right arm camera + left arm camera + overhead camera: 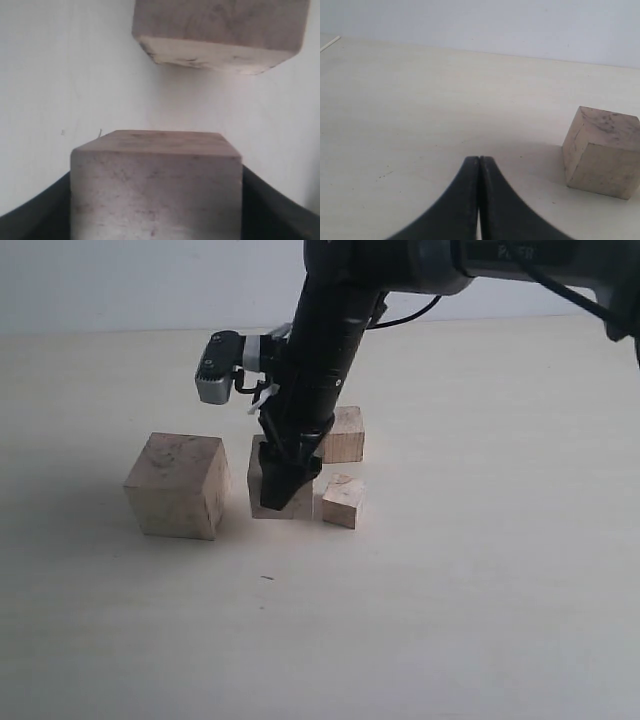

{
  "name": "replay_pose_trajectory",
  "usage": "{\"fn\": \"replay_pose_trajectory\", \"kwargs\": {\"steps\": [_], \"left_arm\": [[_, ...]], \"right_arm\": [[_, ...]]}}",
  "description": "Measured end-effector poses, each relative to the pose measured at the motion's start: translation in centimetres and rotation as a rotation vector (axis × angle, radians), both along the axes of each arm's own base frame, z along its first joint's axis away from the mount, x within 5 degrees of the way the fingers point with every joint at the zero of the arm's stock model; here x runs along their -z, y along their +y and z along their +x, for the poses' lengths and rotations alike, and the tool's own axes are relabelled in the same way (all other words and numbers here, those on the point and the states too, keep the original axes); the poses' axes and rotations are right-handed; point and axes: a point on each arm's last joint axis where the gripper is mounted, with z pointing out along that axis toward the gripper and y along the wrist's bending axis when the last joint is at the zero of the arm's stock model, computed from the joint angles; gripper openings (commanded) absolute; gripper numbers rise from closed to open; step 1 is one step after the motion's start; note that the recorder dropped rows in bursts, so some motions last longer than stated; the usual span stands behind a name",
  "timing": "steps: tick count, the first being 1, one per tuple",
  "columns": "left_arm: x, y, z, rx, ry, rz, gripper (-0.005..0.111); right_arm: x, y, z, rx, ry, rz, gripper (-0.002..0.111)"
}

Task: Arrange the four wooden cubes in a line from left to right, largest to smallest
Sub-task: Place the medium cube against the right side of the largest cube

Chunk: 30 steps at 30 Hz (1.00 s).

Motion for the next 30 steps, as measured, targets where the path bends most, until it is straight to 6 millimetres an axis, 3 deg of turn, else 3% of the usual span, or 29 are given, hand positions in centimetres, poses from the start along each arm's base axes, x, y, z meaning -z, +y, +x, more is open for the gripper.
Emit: {"fn": "replay_pose_trajectory", "kwargs": {"steps": [10,15,21,30], "left_arm": [[0.0,0.0,0.0,0.000,0.000,0.000,0.000],[0.0,0.0,0.0,0.000,0.000,0.000,0.000],[0.0,0.0,0.0,0.000,0.000,0.000,0.000],[0.0,0.0,0.0,0.000,0.000,0.000,0.000]], "right_arm": [[3.9,0.8,0.9,0.033,-0.018,0.008,0.000],[4.1,1.6,1.0,0.038,-0.061,0.053,0.000],[4.2,2.6,0.4,-0.074,-0.116,0.100,0.000],[5.2,3.0,0.6,-0.099,-0.136,0.129,0.000]]}}
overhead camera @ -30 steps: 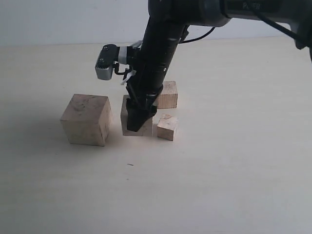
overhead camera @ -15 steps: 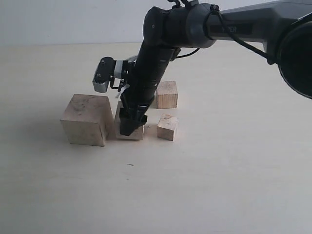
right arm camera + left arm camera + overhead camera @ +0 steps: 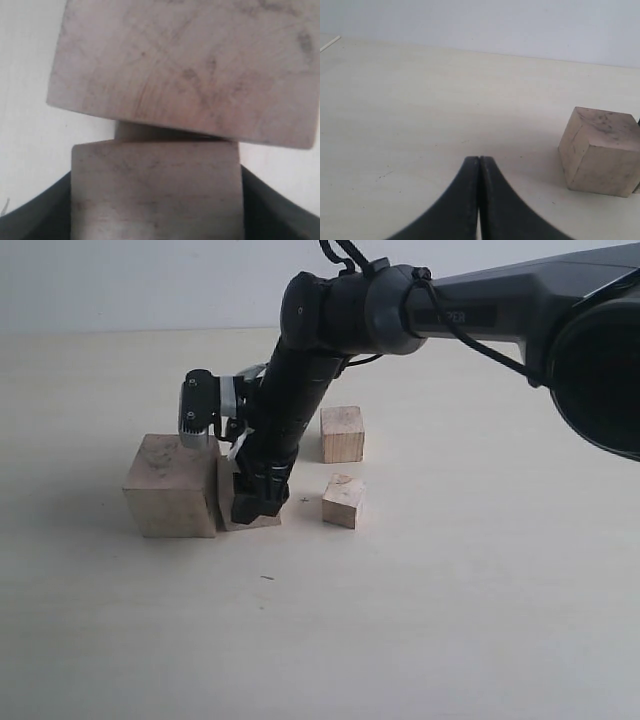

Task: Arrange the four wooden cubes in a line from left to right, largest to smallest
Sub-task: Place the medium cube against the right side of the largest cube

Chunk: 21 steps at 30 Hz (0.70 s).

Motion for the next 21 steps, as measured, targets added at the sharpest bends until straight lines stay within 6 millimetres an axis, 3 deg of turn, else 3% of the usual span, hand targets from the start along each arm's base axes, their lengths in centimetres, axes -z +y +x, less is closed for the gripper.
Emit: {"fn": "replay_pose_trajectory", "kwargs": {"steps": [9,12,15,18,21], "left_arm": [[0.00,0.00,0.00,0.000,0.000,0.000,0.000],[0.00,0.00,0.00,0.000,0.000,0.000,0.000],[0.00,0.00,0.00,0.000,0.000,0.000,0.000],[0.00,0.00,0.00,0.000,0.000,0.000,0.000],[0.00,0.00,0.00,0.000,0.000,0.000,0.000]], "right_arm": [[-0.12,0.33,0.35,0.029,-0.029,0.037,0.000],[-0.13,0.33,0.26,0.027,-0.018,0.037,0.007],[-0.11,0.26,0.06,0.020,0.002,0.030,0.025],[-0.11,0.24,0.02,0.017,0.006,0.027,0.058],[-0.11,0.25,0.03,0.034,0.012,0.026,0.076]]}}
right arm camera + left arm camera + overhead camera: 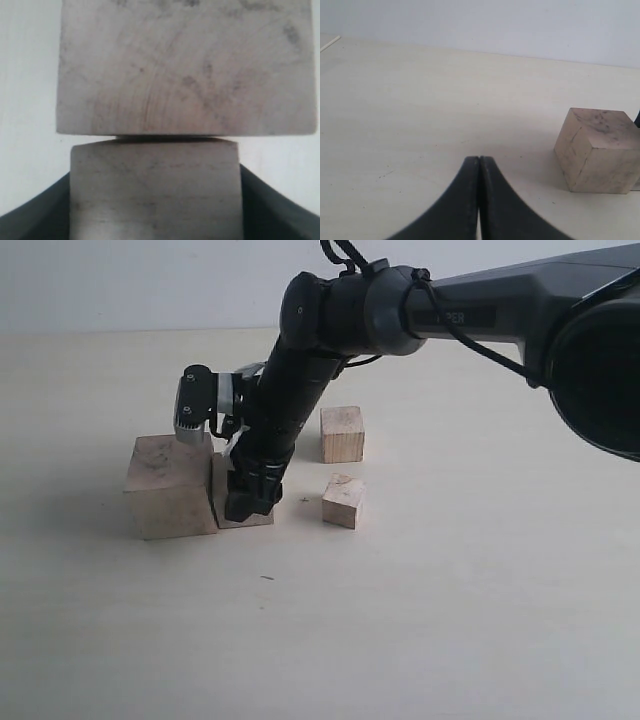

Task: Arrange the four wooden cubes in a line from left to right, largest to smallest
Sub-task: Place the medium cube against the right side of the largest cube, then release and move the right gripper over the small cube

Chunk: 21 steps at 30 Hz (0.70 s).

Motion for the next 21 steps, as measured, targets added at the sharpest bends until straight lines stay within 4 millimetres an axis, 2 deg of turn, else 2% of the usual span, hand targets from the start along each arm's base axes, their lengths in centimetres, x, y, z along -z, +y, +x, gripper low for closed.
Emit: {"fn": "replay_pose_trajectory", "kwargs": {"steps": [2,6,8,12,16,19,21], "left_arm": [[0.0,0.0,0.0,0.000,0.000,0.000,0.000],[0.0,0.0,0.0,0.000,0.000,0.000,0.000],[0.0,0.0,0.0,0.000,0.000,0.000,0.000],[0.0,0.0,0.0,0.000,0.000,0.000,0.000],[0.0,0.0,0.0,0.000,0.000,0.000,0.000],[0.0,0.0,0.0,0.000,0.000,0.000,0.000],[0.0,0.0,0.0,0.000,0.000,0.000,0.000]], "right_arm": [[0.0,0.1,0.1,0.038,0.007,0.005,0.081],[-0.4,0.0,0.0,0.106,0.049,-0.008,0.082],[-1.7,-0.4,-0.2,0.137,0.059,-0.032,0.082],[-5.7,-1.4,-0.7,0.220,0.063,-0.065,0.079],[-8.1,-2.2,-1.0,0.285,0.052,-0.085,0.067],[-8.6,-2.9,-0.7,0.328,0.001,-0.136,0.052],[-8.5,-3.4,-0.3,0.345,-0.053,-0.183,0.048]]}}
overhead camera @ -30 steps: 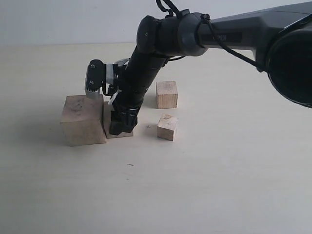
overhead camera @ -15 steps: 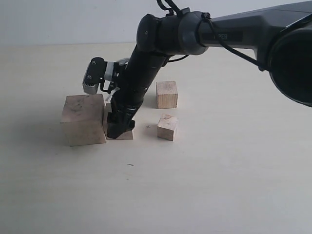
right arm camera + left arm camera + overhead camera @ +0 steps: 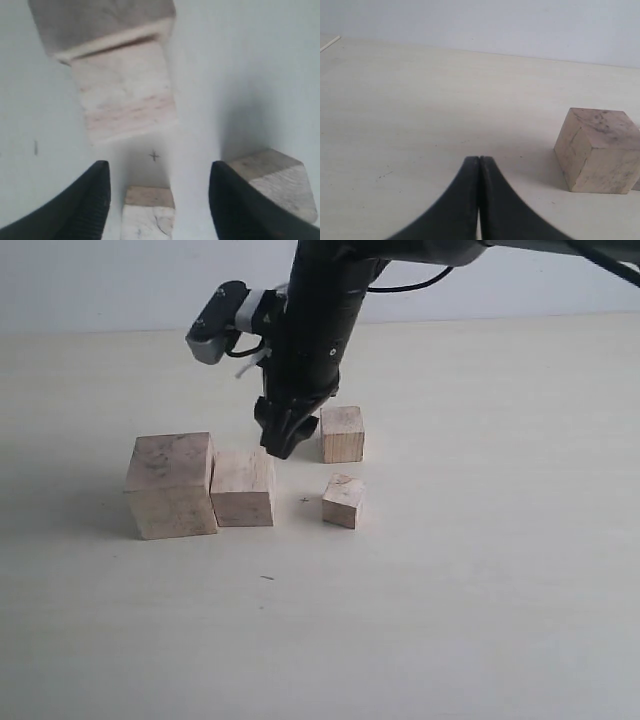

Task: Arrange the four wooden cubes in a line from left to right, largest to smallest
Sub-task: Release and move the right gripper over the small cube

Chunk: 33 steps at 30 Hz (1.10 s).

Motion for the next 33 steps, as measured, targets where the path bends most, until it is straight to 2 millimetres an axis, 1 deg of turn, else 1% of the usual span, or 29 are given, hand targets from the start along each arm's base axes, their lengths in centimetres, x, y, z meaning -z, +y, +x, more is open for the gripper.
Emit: {"fn": "replay_pose_trajectory", "kwargs": {"steps": [4,13,16,20,26,33], "left_arm": [[0.0,0.0,0.0,0.000,0.000,0.000,0.000],[0.0,0.0,0.0,0.000,0.000,0.000,0.000],[0.0,0.0,0.0,0.000,0.000,0.000,0.000],[0.0,0.0,0.0,0.000,0.000,0.000,0.000],[0.0,0.0,0.0,0.000,0.000,0.000,0.000],[0.0,0.0,0.0,0.000,0.000,0.000,0.000]], "right_arm": [[1.5,-0.3,0.6,0.030,-0.020,-0.075,0.047],[6.0,0.1,1.1,0.042,0.039,-0.137,0.047],[6.8,0.3,1.2,0.047,0.033,-0.131,0.047],[6.9,0.6,1.4,0.055,0.022,-0.104,0.047],[6.8,1.3,0.8,0.061,0.098,-0.016,0.047],[6.8,1.3,0.8,0.046,0.096,-0.021,0.047]]}}
